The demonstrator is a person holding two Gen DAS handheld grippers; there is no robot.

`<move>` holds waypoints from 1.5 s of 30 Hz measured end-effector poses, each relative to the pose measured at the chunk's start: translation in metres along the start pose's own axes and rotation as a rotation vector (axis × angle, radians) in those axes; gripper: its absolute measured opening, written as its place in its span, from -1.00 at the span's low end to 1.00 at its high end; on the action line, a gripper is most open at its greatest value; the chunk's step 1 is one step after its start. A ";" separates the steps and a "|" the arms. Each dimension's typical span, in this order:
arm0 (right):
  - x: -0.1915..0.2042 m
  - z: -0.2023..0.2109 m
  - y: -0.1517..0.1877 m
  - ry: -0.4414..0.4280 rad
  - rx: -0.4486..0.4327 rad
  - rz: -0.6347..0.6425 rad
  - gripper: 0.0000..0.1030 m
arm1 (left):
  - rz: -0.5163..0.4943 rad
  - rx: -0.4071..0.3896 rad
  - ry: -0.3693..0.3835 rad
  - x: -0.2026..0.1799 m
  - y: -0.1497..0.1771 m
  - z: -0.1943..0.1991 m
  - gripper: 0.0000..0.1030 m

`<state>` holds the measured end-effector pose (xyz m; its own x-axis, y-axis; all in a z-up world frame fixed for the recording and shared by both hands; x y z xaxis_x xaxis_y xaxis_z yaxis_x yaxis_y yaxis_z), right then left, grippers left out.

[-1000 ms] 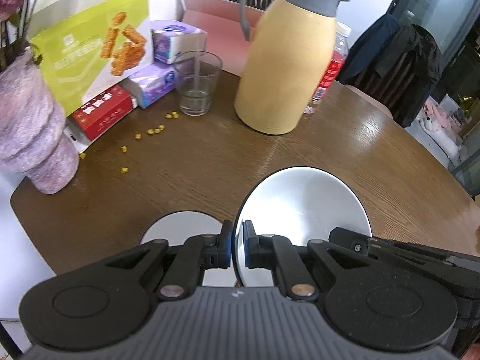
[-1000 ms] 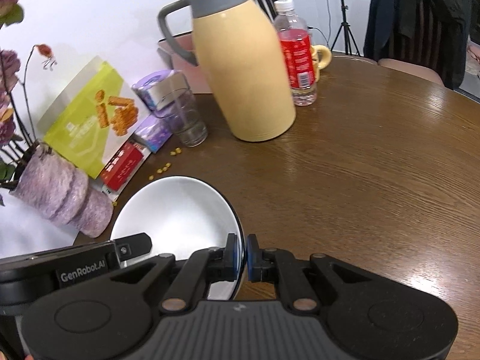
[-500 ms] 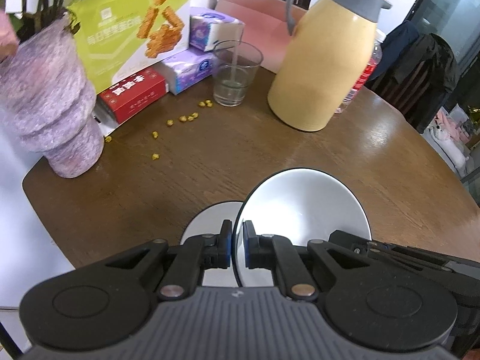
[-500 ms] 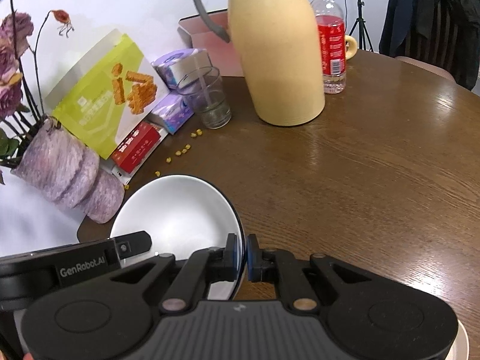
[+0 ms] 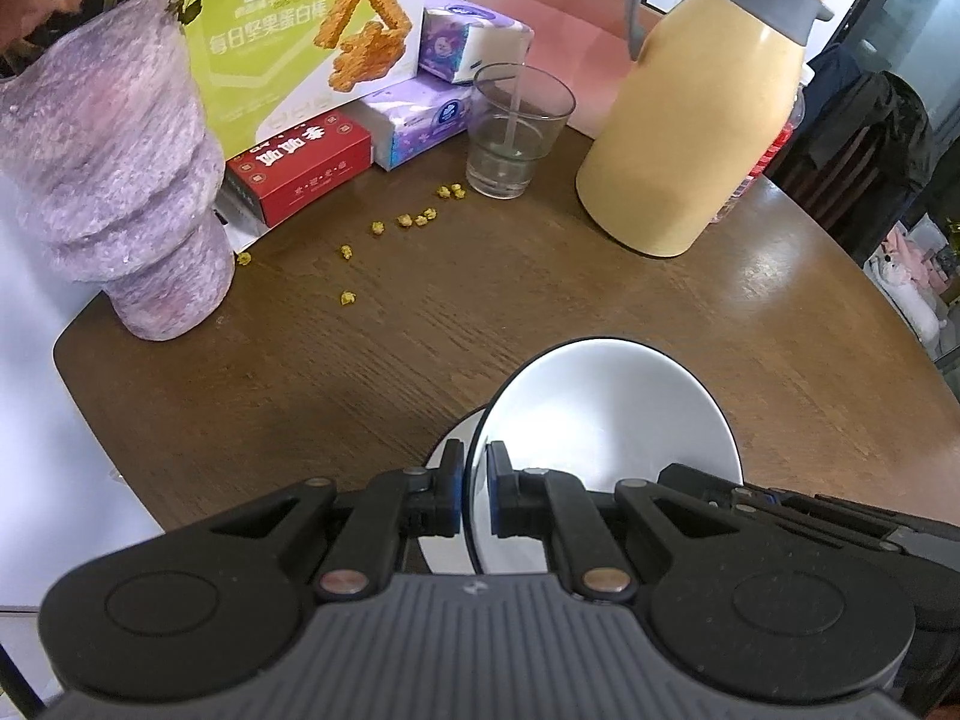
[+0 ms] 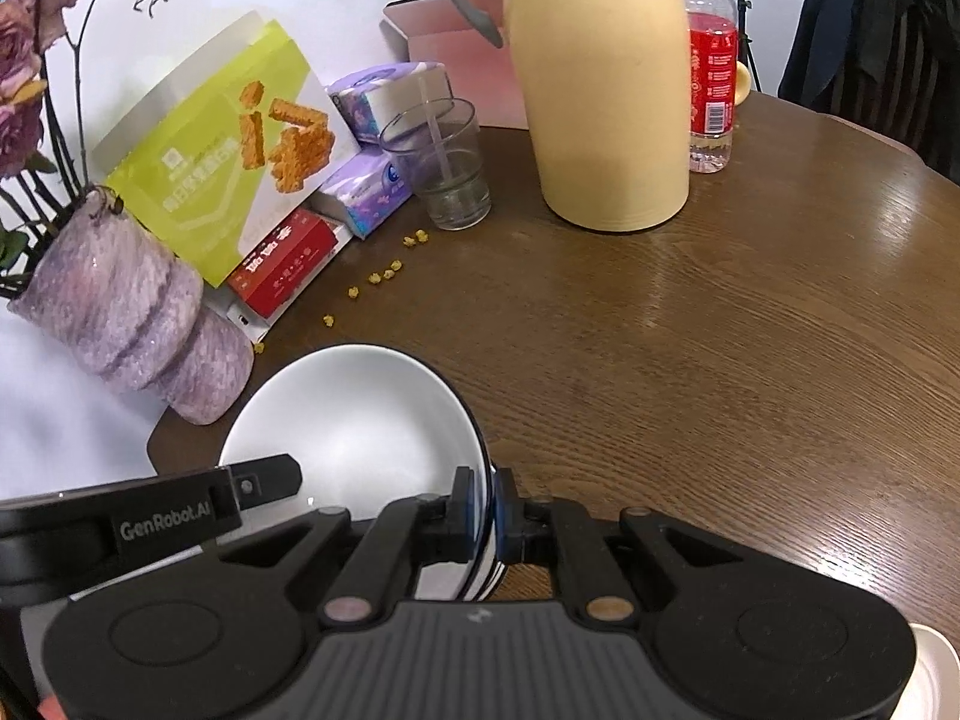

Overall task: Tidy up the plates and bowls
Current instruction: 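Lower the held white bowl onto the other white bowls with both grippers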

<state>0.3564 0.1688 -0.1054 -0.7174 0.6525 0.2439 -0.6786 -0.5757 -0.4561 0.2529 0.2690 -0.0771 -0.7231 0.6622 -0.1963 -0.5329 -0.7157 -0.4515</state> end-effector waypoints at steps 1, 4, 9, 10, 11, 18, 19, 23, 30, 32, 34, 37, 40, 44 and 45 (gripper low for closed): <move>0.001 -0.001 0.000 0.001 0.001 0.003 -0.88 | -0.002 -0.001 -0.001 0.001 0.000 -0.001 -0.84; 0.003 -0.005 0.001 0.006 0.005 0.010 -0.88 | 0.003 0.005 0.000 0.004 0.001 -0.004 -0.84; 0.003 -0.011 0.001 0.014 0.012 0.016 -0.88 | 0.004 0.014 0.005 0.007 0.001 -0.011 -0.84; 0.004 -0.013 0.001 0.017 0.012 0.018 -0.88 | 0.003 0.015 0.006 0.007 0.001 -0.012 -0.84; 0.004 -0.014 0.001 0.020 0.012 0.021 -0.88 | 0.004 0.015 0.007 0.008 0.001 -0.014 -0.84; 0.006 -0.021 0.003 0.041 0.016 0.043 -0.88 | 0.002 0.025 0.012 0.010 0.002 -0.022 -0.84; 0.006 -0.022 0.003 0.044 0.017 0.046 -0.88 | 0.003 0.027 0.013 0.010 0.002 -0.023 -0.84; 0.006 -0.026 0.003 0.054 0.018 0.058 -0.88 | 0.002 0.034 0.014 0.011 0.004 -0.027 -0.84; 0.006 -0.028 0.002 0.069 0.010 0.081 -0.88 | -0.009 0.030 0.012 0.011 0.004 -0.031 -0.83; 0.006 -0.028 0.003 0.074 0.007 0.089 -0.88 | -0.019 0.025 0.008 0.011 0.005 -0.031 -0.83; 0.007 -0.029 0.004 0.082 0.002 0.098 -0.88 | -0.027 0.021 0.006 0.010 0.005 -0.031 -0.83; 0.007 -0.030 0.004 0.089 -0.003 0.110 -0.88 | -0.038 0.012 0.001 0.009 0.006 -0.032 -0.83; 0.007 -0.030 0.004 0.092 -0.005 0.115 -0.88 | -0.049 0.006 -0.005 0.008 0.007 -0.032 -0.82; 0.007 -0.030 0.004 0.095 -0.008 0.120 -0.87 | -0.060 -0.001 -0.012 0.008 0.008 -0.032 -0.82; 0.007 -0.030 0.004 0.096 -0.008 0.120 -0.87 | -0.063 -0.002 -0.014 0.007 0.008 -0.032 -0.82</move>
Point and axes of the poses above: each gripper's, at about its wrist camera, not at the fingertips, and z roughly against the way its jaws point, x to its left, y to its underside, the point moved 7 cm from there along -z, roughly the way its jaws point, and after that the axes turned 1 degree about y, right-handed, at the moved point
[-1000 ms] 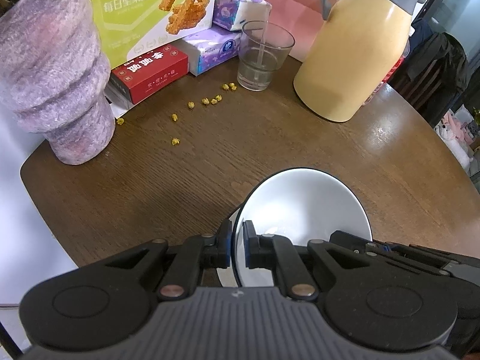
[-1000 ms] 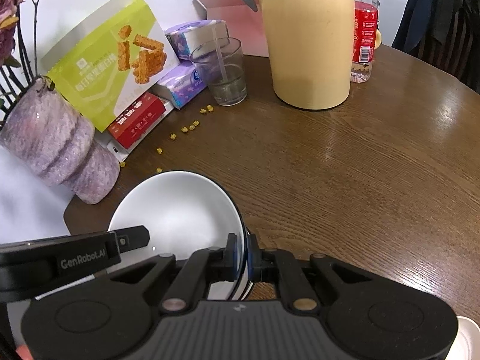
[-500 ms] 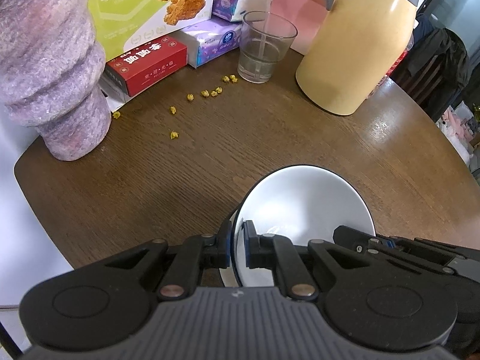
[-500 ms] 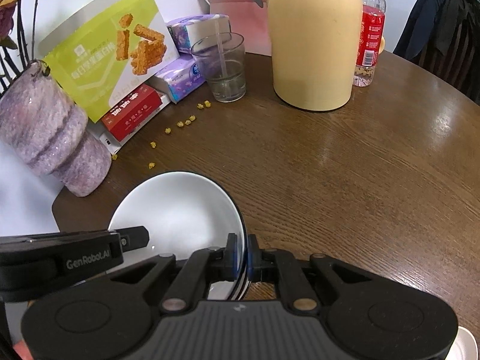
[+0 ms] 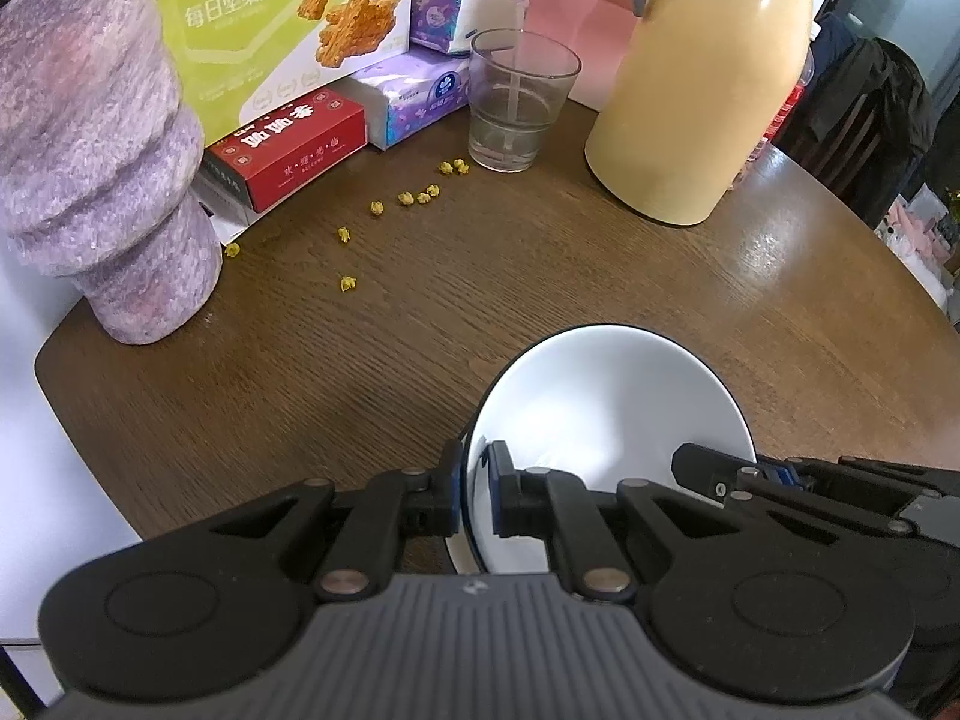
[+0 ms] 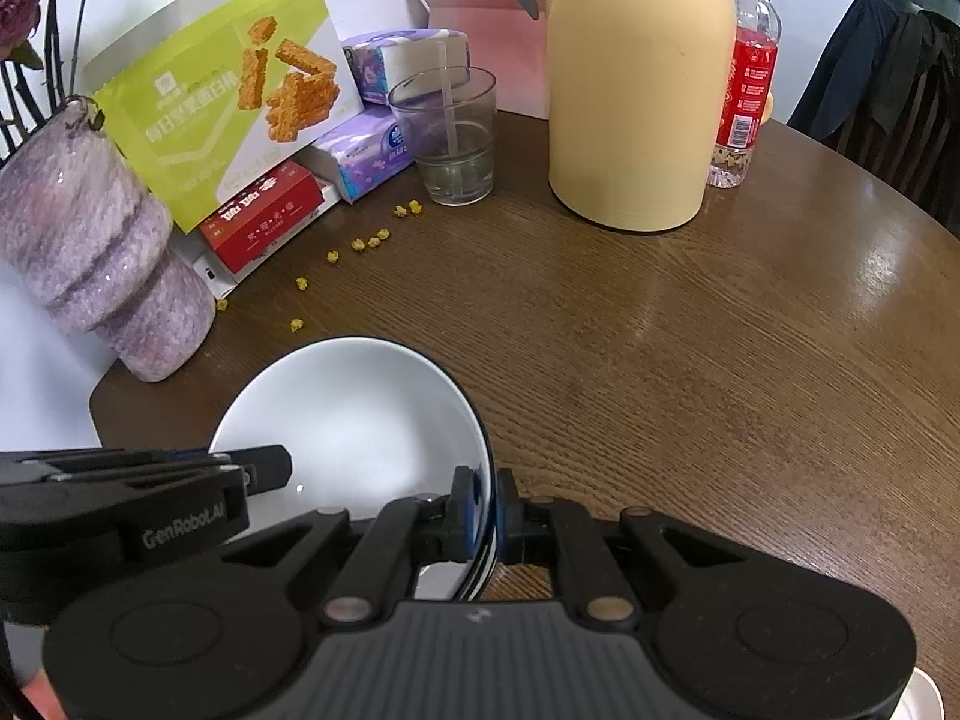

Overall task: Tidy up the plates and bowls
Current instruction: 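Lower the held white bowl onto the other white bowls with both grippers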

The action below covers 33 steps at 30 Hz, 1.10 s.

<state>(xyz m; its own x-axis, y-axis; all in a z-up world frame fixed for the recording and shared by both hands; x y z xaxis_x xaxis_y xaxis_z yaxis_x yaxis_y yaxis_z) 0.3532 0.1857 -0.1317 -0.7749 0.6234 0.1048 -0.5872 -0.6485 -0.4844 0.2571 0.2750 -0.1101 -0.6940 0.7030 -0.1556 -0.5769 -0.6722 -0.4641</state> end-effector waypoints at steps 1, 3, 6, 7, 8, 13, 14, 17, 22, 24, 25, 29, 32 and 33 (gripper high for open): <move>0.000 0.000 0.000 0.000 0.000 -0.001 -0.87 | -0.004 -0.002 -0.003 0.000 0.000 0.000 -0.82; -0.001 0.000 0.000 0.001 -0.002 -0.002 -0.87 | -0.010 -0.006 -0.008 -0.001 0.000 0.001 -0.82; -0.001 0.000 0.001 0.002 -0.006 -0.004 -0.87 | -0.017 -0.007 -0.016 -0.001 0.001 0.001 -0.81; 0.000 0.001 0.001 0.003 -0.007 -0.004 -0.87 | -0.021 -0.007 -0.021 -0.002 0.002 0.001 -0.81; 0.000 0.000 0.001 0.005 -0.009 -0.003 -0.87 | -0.025 -0.008 -0.026 -0.002 0.002 0.001 -0.81; 0.000 0.000 0.001 0.006 -0.014 -0.001 -0.86 | -0.039 -0.009 -0.037 -0.003 0.001 0.001 -0.80; 0.000 0.000 0.001 0.006 -0.013 -0.003 -0.86 | -0.041 -0.008 -0.039 -0.003 0.001 0.001 -0.80; -0.001 0.000 0.002 0.004 -0.015 -0.008 -0.86 | -0.042 -0.008 -0.043 -0.003 0.002 0.001 -0.81; -0.002 0.001 0.003 0.004 -0.027 -0.019 -0.85 | -0.041 -0.017 -0.044 -0.001 0.003 0.002 -0.81; -0.002 0.001 0.003 0.005 -0.026 -0.018 -0.83 | -0.038 -0.010 -0.052 0.002 0.003 0.001 -0.81; -0.001 0.001 0.004 0.006 -0.027 -0.018 -0.83 | -0.038 -0.007 -0.053 0.002 0.004 0.000 -0.81; -0.001 0.001 0.003 0.011 -0.029 -0.020 -0.83 | -0.038 -0.007 -0.054 0.002 0.004 0.000 -0.81; -0.003 0.001 0.003 0.003 -0.026 -0.030 -0.82 | -0.028 -0.003 -0.046 0.003 0.004 0.000 -0.81; -0.003 0.001 0.003 0.000 -0.024 -0.035 -0.82 | -0.025 -0.001 -0.044 0.003 0.004 0.000 -0.81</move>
Point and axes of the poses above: each gripper's, at about its wrist camera, not at the fingertips, and z roughly against the way its jaws point, x to its left, y to its underside, the point moved 7 cm from there along -z, roughly the way its jaws point, and after that the axes turned 1 degree about y, right-handed, at the moved point
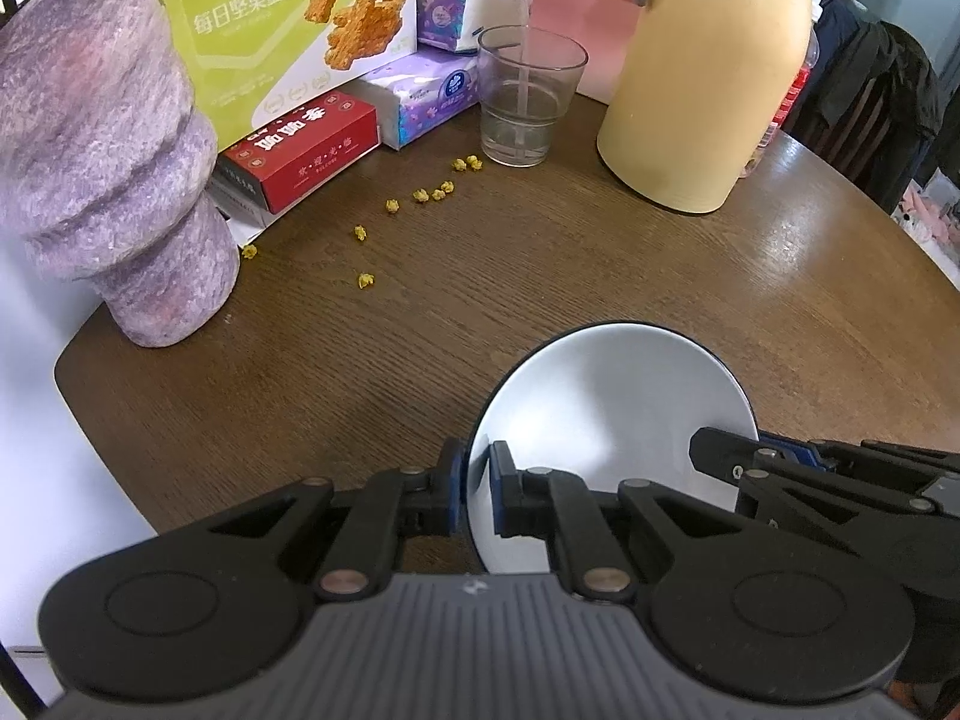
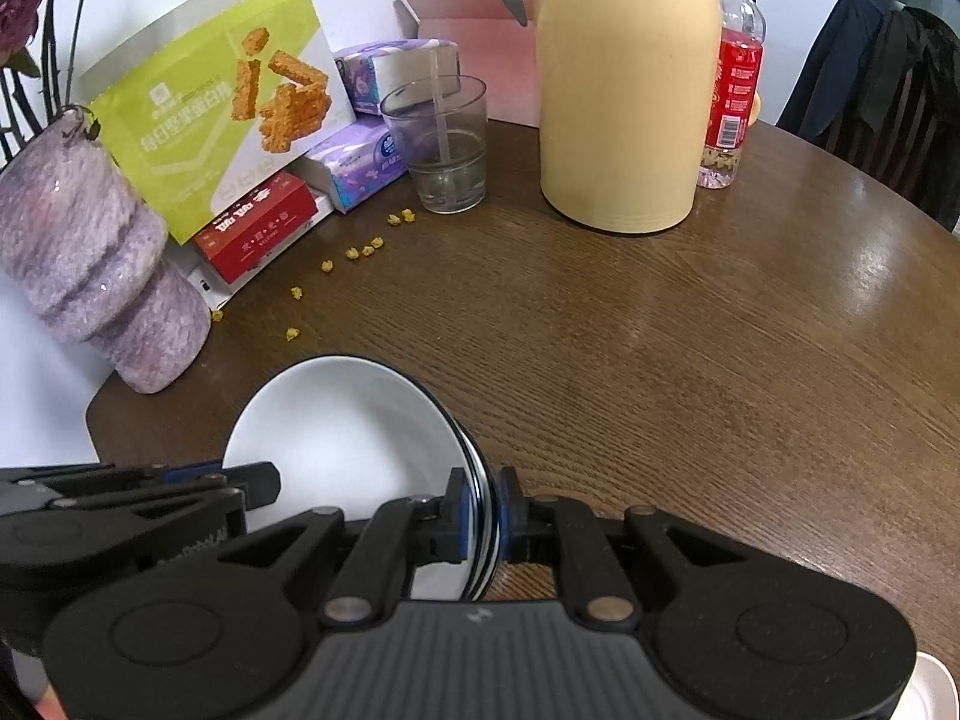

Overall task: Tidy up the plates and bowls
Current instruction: 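Lower the held white bowl onto the other white bowls with both grippers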

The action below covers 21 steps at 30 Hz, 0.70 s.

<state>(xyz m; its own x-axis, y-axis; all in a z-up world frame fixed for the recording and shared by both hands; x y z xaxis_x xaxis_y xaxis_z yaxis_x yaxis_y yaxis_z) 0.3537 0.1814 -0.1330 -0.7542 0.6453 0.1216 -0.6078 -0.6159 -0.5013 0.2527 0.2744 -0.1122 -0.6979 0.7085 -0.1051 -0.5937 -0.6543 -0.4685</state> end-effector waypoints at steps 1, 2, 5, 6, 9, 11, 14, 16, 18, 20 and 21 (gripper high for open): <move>0.000 0.000 0.000 -0.003 0.003 -0.004 -0.82 | 0.002 0.001 0.002 0.000 0.000 0.000 -0.81; -0.001 0.000 0.000 -0.006 0.004 -0.008 -0.81 | 0.005 0.003 0.003 0.001 0.000 0.000 -0.81; -0.002 0.002 -0.002 -0.025 0.005 -0.024 -0.79 | 0.012 -0.006 0.006 0.002 -0.002 0.002 -0.82; -0.003 0.004 -0.003 -0.036 -0.001 -0.031 -0.76 | 0.015 -0.011 0.009 0.002 -0.003 0.004 -0.82; -0.004 0.013 -0.007 -0.057 -0.025 -0.037 -0.71 | 0.027 -0.021 0.020 0.003 -0.006 0.006 -0.82; -0.004 0.017 -0.008 -0.064 -0.031 -0.036 -0.71 | 0.033 -0.019 0.023 0.004 -0.007 0.006 -0.82; -0.006 0.023 -0.008 -0.070 -0.044 -0.036 -0.75 | 0.035 -0.019 0.022 0.004 -0.007 0.005 -0.81; -0.006 0.027 -0.008 -0.081 -0.048 -0.037 -0.85 | 0.037 -0.019 0.022 0.004 -0.007 0.004 -0.81; -0.005 0.028 -0.007 -0.097 -0.048 -0.040 -0.91 | 0.037 -0.019 0.021 0.005 -0.006 0.003 -0.81; -0.006 0.027 -0.008 -0.099 -0.045 -0.050 -0.91 | 0.042 -0.017 0.021 0.005 -0.006 0.004 -0.81; -0.006 0.026 -0.008 -0.101 -0.042 -0.058 -0.91 | 0.045 -0.016 0.022 0.005 -0.007 0.004 -0.81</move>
Point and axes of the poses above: each gripper's, at about its wrist camera, not at the fingertips, and z roughly against the way its jaws point, x to its left, y to its underside, the point moved 7 cm from there along -z, roughly the way its jaws point, and after that the axes turned 1 degree about y, right-handed, at the moved point
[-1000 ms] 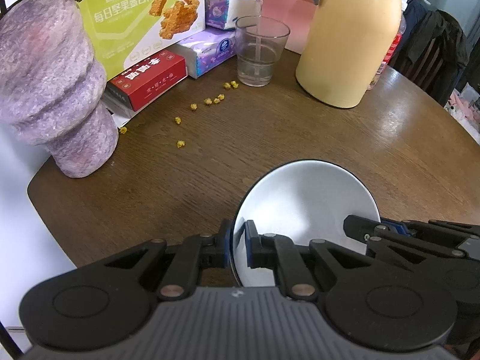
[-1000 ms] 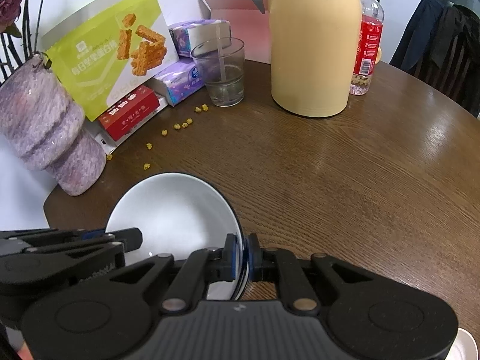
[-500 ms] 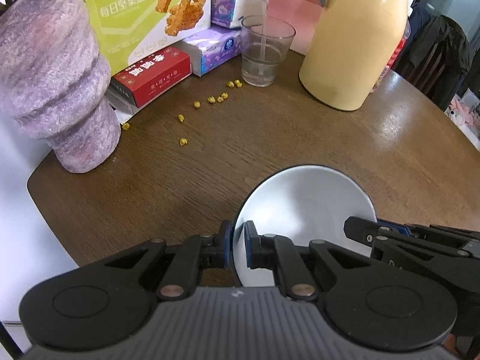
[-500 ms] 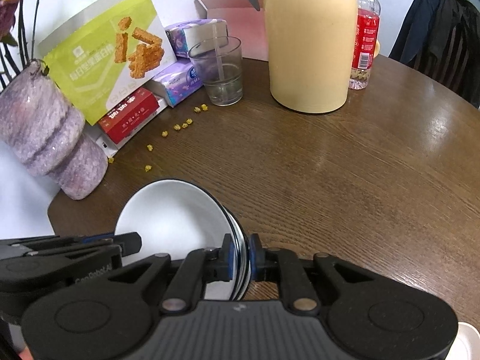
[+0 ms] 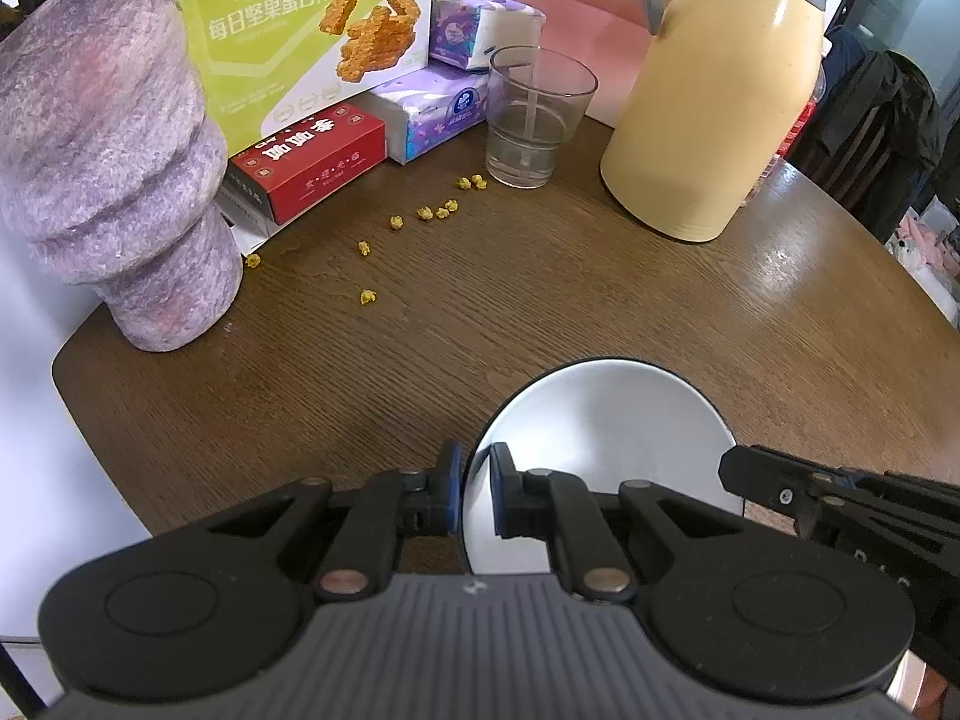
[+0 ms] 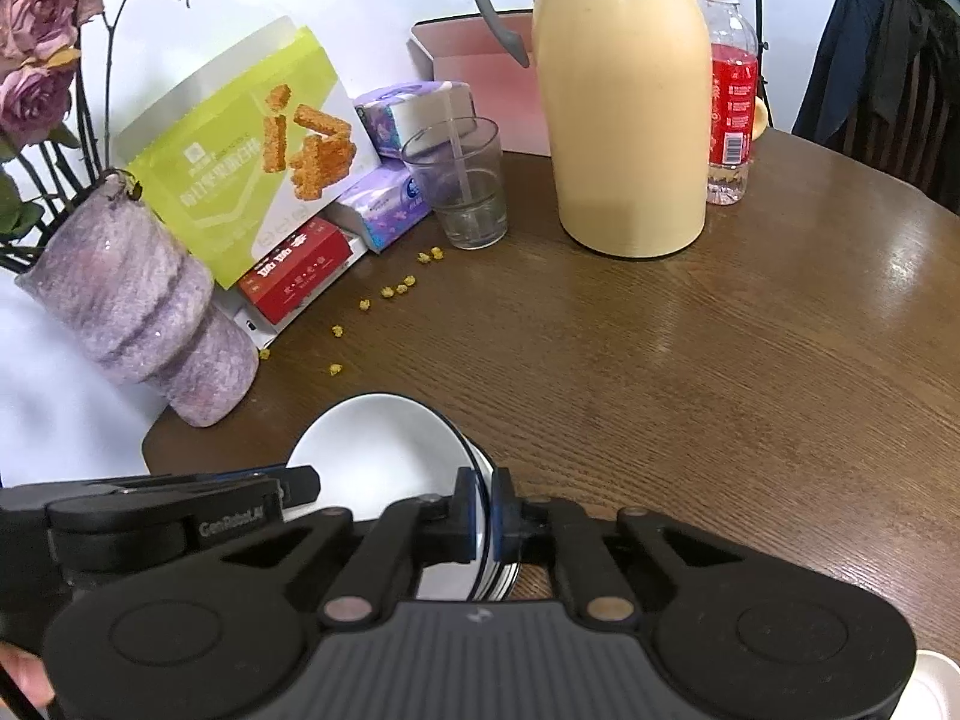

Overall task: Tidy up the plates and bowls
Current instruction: 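Lower the held white bowl onto the other white bowls with both grippers, then open the left gripper to release the bowl while the right gripper opens too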

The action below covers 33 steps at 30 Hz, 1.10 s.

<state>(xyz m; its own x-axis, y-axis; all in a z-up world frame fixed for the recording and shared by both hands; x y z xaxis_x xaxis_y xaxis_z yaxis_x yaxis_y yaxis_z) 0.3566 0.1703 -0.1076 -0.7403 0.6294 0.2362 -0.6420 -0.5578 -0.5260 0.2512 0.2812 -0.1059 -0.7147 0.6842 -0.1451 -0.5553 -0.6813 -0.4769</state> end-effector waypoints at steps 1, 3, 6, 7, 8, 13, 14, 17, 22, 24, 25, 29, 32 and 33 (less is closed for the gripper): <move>-0.001 -0.001 0.000 -0.002 0.003 -0.012 -0.91 | 0.004 0.002 0.001 0.000 -0.001 0.000 -0.81; -0.003 -0.004 0.001 -0.004 0.016 -0.038 -0.92 | 0.012 0.003 0.005 0.001 -0.003 0.001 -0.81; -0.005 -0.008 0.002 -0.001 0.026 -0.059 -0.92 | 0.013 0.003 0.003 0.001 -0.004 0.002 -0.81; -0.004 -0.008 0.002 0.001 0.026 -0.058 -0.92 | 0.014 0.003 0.003 0.001 -0.004 0.002 -0.81; -0.004 -0.008 0.002 0.002 0.026 -0.058 -0.92 | 0.015 0.003 0.003 0.001 -0.004 0.001 -0.81; -0.004 -0.006 0.001 -0.002 0.019 -0.058 -0.89 | 0.028 0.010 0.010 0.002 -0.003 0.001 -0.81; -0.004 -0.006 0.001 -0.007 0.017 -0.059 -0.84 | 0.034 0.011 0.015 0.003 -0.002 0.001 -0.81; -0.005 -0.002 0.000 0.007 0.002 -0.051 -0.75 | 0.048 0.010 0.027 0.005 -0.002 0.002 -0.81; -0.004 -0.003 0.001 0.013 0.007 -0.037 -0.54 | 0.056 0.023 0.026 0.008 0.000 -0.001 -0.50; -0.003 -0.004 0.002 0.012 0.013 -0.034 -0.54 | 0.060 0.030 0.028 0.009 0.001 -0.002 -0.44; -0.003 -0.004 0.003 0.013 0.015 -0.035 -0.54 | 0.060 0.035 0.028 0.009 0.002 -0.003 -0.44; -0.005 -0.003 0.004 0.011 0.015 -0.043 -0.53 | 0.064 0.038 0.029 0.010 0.004 -0.003 -0.40; -0.005 0.000 0.003 0.010 0.010 -0.046 -0.26 | 0.059 0.029 0.029 0.011 0.004 0.001 -0.15; -0.005 0.002 0.003 0.009 0.005 -0.047 -0.05 | 0.054 0.022 0.029 0.011 0.003 0.003 0.03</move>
<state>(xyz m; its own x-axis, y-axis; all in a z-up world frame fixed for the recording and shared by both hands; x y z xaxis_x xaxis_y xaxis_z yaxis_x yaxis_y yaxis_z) 0.3582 0.1641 -0.1089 -0.7077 0.6596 0.2530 -0.6768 -0.5303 -0.5106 0.2408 0.2856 -0.1066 -0.7316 0.6532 -0.1951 -0.5256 -0.7227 -0.4489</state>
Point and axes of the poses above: each gripper's, at about its wrist camera, not at the fingertips, and z roughly against the way its jaws point, x to its left, y to its underside, the point moved 7 cm from there along -z, roughly the way its jaws point, and after that the axes turned 1 degree about y, right-handed, at the moved point
